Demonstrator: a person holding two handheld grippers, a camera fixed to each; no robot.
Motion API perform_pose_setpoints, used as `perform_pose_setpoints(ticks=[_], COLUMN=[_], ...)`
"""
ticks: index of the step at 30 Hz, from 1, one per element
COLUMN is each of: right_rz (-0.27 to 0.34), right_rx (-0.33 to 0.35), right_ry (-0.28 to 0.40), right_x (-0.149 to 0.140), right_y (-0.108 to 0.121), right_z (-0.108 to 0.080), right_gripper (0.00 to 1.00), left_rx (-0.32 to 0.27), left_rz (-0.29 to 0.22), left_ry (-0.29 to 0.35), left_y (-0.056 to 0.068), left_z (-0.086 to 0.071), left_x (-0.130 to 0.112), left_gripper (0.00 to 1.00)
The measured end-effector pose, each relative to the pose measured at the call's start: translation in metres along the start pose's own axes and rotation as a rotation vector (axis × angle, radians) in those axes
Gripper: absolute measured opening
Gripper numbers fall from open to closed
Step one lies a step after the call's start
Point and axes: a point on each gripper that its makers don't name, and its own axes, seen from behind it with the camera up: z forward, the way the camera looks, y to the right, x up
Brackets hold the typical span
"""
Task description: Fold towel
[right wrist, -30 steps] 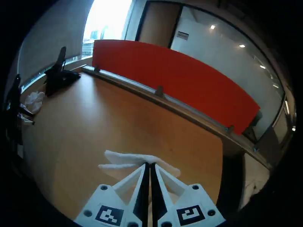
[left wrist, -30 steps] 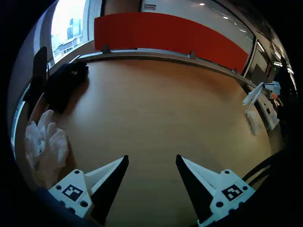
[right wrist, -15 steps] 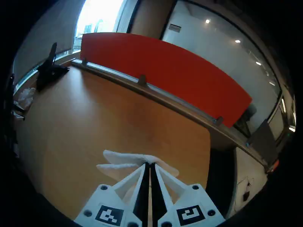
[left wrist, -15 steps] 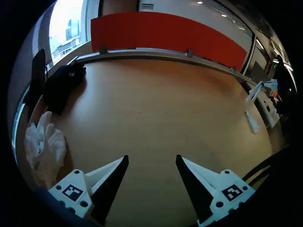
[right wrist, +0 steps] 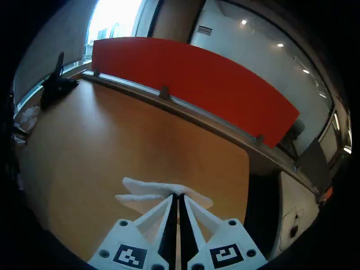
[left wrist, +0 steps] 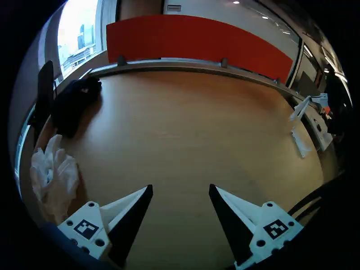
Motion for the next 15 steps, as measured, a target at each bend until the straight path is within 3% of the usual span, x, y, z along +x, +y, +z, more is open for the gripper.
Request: perform_pose_setpoints(ticks=[8,15], right_rz=[0.019,0.042], right_rx=[0.004,0.000], right_ry=[-0.022,-0.072], right_x=[-0.024,-0.069], right_y=[-0.002,0.005], right_z=[-0.011,-0.025], right_gripper=[0.04,0.04], left_rx=[-0.005,-0.013], left_rz=[0.003,0.016], left_ry=[0.003,0.007], left_y=[0.004,0.009], left_z=[0.000,0.000], left_x=[0.001,0.003], left_gripper=[0.93,0.93])
